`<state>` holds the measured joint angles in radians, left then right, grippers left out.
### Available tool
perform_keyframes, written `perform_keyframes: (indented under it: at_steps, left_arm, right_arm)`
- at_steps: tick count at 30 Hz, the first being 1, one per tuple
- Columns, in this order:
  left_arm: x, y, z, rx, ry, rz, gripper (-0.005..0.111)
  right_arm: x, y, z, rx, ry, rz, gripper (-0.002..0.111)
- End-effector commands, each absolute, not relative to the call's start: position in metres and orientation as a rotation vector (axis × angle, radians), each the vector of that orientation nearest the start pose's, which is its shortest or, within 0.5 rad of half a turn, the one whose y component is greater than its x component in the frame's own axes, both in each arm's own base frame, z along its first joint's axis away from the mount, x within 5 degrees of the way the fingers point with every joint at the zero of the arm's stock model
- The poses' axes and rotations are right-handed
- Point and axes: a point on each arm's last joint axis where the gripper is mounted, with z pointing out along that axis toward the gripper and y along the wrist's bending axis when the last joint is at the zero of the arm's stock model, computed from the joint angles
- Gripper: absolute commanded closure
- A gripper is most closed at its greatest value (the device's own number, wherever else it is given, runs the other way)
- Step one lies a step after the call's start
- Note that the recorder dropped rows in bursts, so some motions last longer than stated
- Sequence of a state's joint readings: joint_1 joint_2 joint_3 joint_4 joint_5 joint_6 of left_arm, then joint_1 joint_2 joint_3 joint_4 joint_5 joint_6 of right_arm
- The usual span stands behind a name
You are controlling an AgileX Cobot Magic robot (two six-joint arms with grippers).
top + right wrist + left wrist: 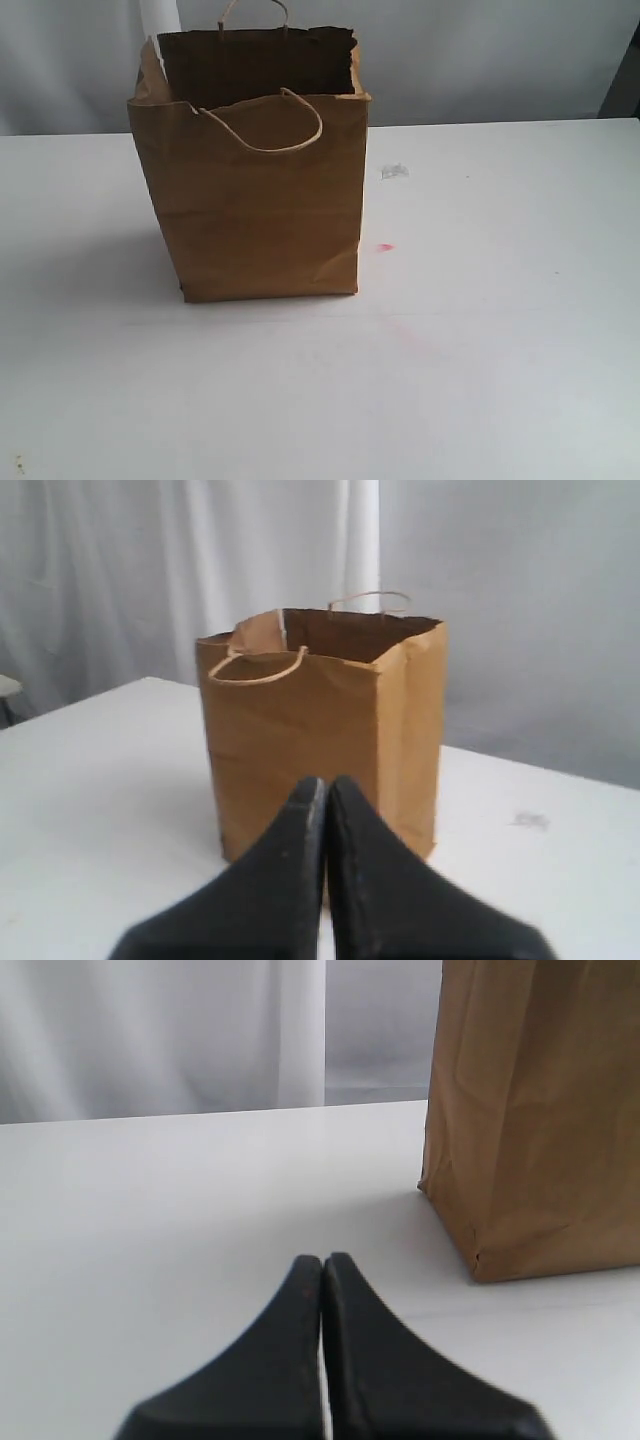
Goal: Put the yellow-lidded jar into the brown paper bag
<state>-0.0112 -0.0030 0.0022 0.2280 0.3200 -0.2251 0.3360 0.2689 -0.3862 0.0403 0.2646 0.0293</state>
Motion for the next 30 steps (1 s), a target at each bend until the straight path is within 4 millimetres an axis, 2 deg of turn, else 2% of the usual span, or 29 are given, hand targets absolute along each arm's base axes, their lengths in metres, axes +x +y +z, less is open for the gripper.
perform_keyframes:
  at_steps: [1, 8, 14, 17, 20, 30]
  left_arm:
    - [0.054, 0.005, 0.186, -0.048, 1.786, 0.038, 0.106]
    - [0.054, 0.005, 0.186, -0.048, 1.786, 0.038, 0.106]
    - [0.054, 0.005, 0.186, -0.048, 1.786, 0.038, 0.106]
    - [0.054, 0.005, 0.186, -0.048, 1.786, 0.038, 0.106]
    - [0.054, 0.005, 0.186, -0.048, 1.786, 0.038, 0.106]
    - [0.054, 0.005, 0.186, -0.048, 1.786, 0.038, 0.106]
  right_arm:
    - [0.057, 0.013, 0.287, -0.223, 1.554, 0.143, 0.108]
    - [0.05, 0.01, 0.243, -0.226, 1.523, 0.103, 0.108]
    - [0.052, 0.01, 0.222, -0.24, 1.564, 0.094, 0.108]
    - [0.054, 0.012, 0.206, -0.207, 1.626, 0.146, 0.108]
    - [0.054, 0.013, 0.199, -0.17, 1.664, 0.198, 0.108]
    - [0.054, 0.013, 0.199, -0.172, 1.664, 0.195, 0.108]
